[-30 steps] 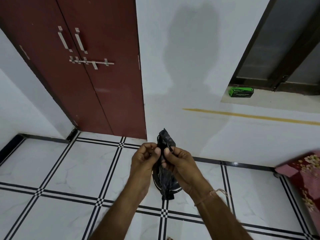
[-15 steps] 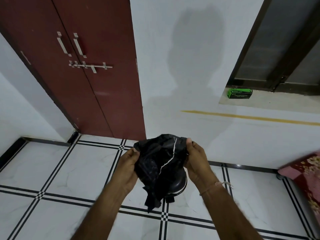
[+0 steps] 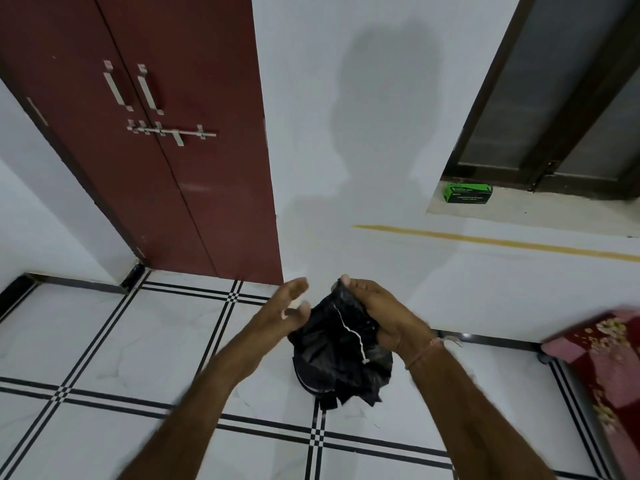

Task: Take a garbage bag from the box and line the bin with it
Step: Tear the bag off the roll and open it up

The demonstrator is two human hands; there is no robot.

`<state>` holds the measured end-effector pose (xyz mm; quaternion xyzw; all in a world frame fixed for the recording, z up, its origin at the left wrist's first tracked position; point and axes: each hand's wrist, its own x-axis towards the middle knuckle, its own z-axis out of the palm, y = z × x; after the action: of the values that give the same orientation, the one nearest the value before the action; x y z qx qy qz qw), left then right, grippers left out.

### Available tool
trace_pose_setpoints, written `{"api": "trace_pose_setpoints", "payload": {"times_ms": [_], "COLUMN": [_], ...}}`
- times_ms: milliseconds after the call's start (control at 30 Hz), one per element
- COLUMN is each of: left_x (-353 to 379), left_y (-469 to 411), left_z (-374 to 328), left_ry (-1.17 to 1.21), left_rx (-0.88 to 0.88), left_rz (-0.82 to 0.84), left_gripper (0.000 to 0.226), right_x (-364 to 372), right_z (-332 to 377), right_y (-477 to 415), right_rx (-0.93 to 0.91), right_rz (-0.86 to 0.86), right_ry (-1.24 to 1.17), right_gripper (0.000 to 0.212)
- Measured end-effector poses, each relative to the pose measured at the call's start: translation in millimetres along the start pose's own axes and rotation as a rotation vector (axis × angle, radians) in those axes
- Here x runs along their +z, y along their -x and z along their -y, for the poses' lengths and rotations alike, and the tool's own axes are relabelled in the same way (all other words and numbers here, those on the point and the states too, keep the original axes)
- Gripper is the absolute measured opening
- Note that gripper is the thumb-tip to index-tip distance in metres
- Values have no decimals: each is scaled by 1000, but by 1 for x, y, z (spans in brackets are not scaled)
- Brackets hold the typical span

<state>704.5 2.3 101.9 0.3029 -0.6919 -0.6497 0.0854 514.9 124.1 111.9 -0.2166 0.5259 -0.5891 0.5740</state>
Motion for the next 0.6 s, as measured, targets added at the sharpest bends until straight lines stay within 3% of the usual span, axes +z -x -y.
{"api": "trace_pose_setpoints", "payload": {"times_ms": [67,167,267,333,400,433,467,533,600], "left_x": [13,23,29,37,45,49,53,56,57], "left_y": [-3,-9,-6,-2,-4,-4,-6,-5,-5], "left_z": [-11,-11,-8,-6,-3,-2,-1,-4,-4], "left_ry": [6,63,215,332,428,454,487,550,633], "left_rx": [27,62,16,-23,-57,-73,-75,-112,-169], "left_rz": [147,168,138,50,-101,-177,-229,-276,-259], "left_gripper": [53,16,21,28,32,32,31,29,36], "right_x": [-4,-11,-14,-15,-13,-9,1,19,25], "right_z": [5,13,16,9,-4,-11,-15,-27,-39], "right_y": [-3,-7,-14,-19,-14,-5,6,22,28], "right_rx": [31,40,23,-88,-275,-363,-416,-345,-277], "right_rz": [62,71,-31,-235,-616,-760,-760,-502,-328], "right_ry": [23,40,48,245,652,701,637,390,295], "right_gripper": [43,46,35,30,25,22,21,18,14]}}
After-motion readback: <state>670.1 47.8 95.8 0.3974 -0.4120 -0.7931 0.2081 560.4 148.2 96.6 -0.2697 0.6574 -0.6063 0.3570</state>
